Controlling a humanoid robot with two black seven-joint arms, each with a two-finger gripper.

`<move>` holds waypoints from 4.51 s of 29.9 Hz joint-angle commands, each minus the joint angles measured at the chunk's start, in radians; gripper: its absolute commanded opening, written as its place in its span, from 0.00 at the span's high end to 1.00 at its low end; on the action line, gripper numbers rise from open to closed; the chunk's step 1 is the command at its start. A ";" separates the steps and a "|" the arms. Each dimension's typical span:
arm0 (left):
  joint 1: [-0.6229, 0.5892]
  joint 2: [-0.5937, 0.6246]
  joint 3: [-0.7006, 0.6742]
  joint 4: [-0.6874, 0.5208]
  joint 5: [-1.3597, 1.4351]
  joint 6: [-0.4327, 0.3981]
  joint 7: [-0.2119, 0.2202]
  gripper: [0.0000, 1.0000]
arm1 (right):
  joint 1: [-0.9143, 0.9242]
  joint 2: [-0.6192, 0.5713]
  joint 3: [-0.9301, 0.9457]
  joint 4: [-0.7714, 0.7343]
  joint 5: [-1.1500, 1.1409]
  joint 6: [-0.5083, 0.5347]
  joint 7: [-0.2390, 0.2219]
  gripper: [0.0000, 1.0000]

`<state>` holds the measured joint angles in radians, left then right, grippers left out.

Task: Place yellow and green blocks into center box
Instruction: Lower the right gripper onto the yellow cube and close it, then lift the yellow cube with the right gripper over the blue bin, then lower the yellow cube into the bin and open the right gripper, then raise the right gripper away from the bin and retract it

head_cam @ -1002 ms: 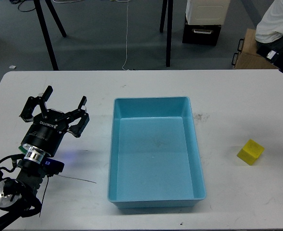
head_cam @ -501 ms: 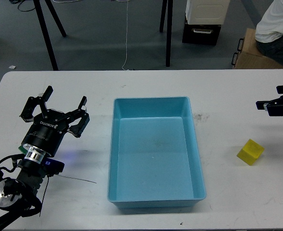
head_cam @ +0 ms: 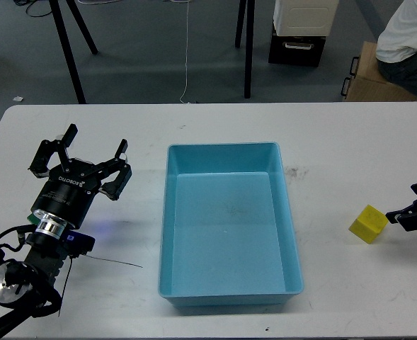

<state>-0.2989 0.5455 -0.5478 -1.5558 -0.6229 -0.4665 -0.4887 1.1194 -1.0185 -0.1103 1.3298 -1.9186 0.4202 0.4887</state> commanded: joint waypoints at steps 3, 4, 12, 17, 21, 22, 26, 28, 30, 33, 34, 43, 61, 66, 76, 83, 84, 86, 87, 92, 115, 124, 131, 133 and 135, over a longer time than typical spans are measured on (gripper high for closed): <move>0.001 -0.004 0.000 0.003 0.000 0.000 0.000 0.00 | 0.005 0.043 -0.023 -0.006 -0.003 0.017 0.000 0.02; 0.001 -0.004 0.000 0.003 0.000 0.000 0.000 0.00 | 0.005 0.049 -0.031 -0.010 -0.005 0.019 0.000 0.02; 0.003 -0.004 0.000 0.005 0.000 0.000 0.000 0.00 | 0.005 0.115 -0.046 -0.072 -0.003 0.019 0.000 0.02; 0.004 -0.006 0.000 0.011 0.000 0.000 0.000 0.00 | 0.002 0.139 -0.048 -0.095 -0.003 0.019 0.000 0.02; 0.004 -0.006 0.000 0.013 0.000 0.000 0.000 0.00 | 0.000 0.146 -0.072 -0.101 -0.003 0.019 0.000 0.03; 0.006 -0.006 0.000 0.013 0.000 0.000 0.000 0.00 | 0.002 0.146 -0.081 -0.106 -0.002 0.019 0.000 0.03; 0.006 -0.006 0.000 0.013 0.000 -0.001 0.000 0.00 | -0.004 0.152 -0.094 -0.119 -0.002 0.016 0.000 0.04; 0.006 -0.006 0.000 0.013 0.000 0.000 0.000 0.00 | -0.009 0.161 -0.094 -0.126 -0.002 0.012 0.000 0.05; 0.006 -0.006 0.000 0.013 0.000 -0.001 0.000 0.00 | -0.009 0.175 -0.094 -0.139 -0.002 0.006 0.000 0.10; 0.007 -0.006 0.000 0.013 0.000 -0.001 0.000 0.00 | -0.006 0.187 -0.092 -0.155 0.000 0.005 0.000 0.14; 0.007 -0.006 0.000 0.013 0.000 -0.001 0.000 0.00 | -0.006 0.190 -0.092 -0.155 0.000 0.005 0.000 0.16; 0.009 -0.004 0.000 0.013 0.000 -0.003 0.000 0.00 | -0.009 0.198 -0.095 -0.155 -0.006 0.006 0.000 0.59; 0.009 -0.003 0.000 0.013 0.000 0.002 0.000 0.00 | 0.368 0.182 -0.080 -0.175 -0.059 0.002 0.000 0.91; 0.007 -0.003 0.000 0.013 0.000 0.002 0.000 0.00 | 0.436 0.325 -0.095 -0.167 0.050 0.008 0.000 0.91; 0.011 -0.001 0.002 0.014 0.000 0.002 0.000 0.00 | 0.457 0.610 -0.173 -0.162 0.108 0.011 0.000 0.91; 0.011 -0.003 0.002 0.019 0.003 0.000 0.000 0.00 | 0.453 0.744 -0.241 -0.170 0.107 0.011 0.000 0.91; 0.011 -0.003 0.002 0.022 0.003 0.000 0.000 0.00 | 0.450 0.759 -0.252 -0.170 0.109 0.011 0.000 0.90; 0.009 -0.003 0.002 0.026 0.005 0.002 0.000 0.00 | 0.442 0.788 -0.272 -0.173 0.109 0.011 0.000 0.90; 0.007 -0.003 0.000 0.028 0.005 0.002 0.000 0.00 | 0.441 0.802 -0.279 -0.175 0.109 0.011 0.000 0.90; 0.003 -0.003 0.002 0.030 0.006 0.002 0.000 0.00 | 0.410 0.850 -0.298 -0.204 0.109 0.011 0.000 0.87; -0.012 0.022 -0.057 0.062 0.394 0.167 0.000 0.00 | 0.376 0.850 -0.318 -0.254 0.135 0.012 0.000 0.04; -0.095 0.316 -0.044 0.117 0.609 0.203 0.000 0.00 | 0.385 0.720 -0.159 -0.277 0.289 0.002 0.000 0.03; -0.193 0.415 -0.044 0.270 0.938 0.189 0.000 0.00 | 0.289 0.748 0.236 -0.353 0.360 0.002 0.000 0.03; -0.207 0.416 -0.049 0.302 1.099 0.181 0.000 0.00 | 0.261 0.787 0.329 -0.354 0.372 0.002 0.000 0.03; -0.219 0.421 -0.060 0.310 1.294 0.170 0.000 0.00 | 0.234 0.813 0.397 -0.354 0.389 0.002 0.000 0.03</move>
<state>-0.4978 0.9594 -0.5950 -1.2713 0.4200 -0.2824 -0.4886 1.3913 -0.2438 0.1804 0.9774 -1.5513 0.4215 0.4888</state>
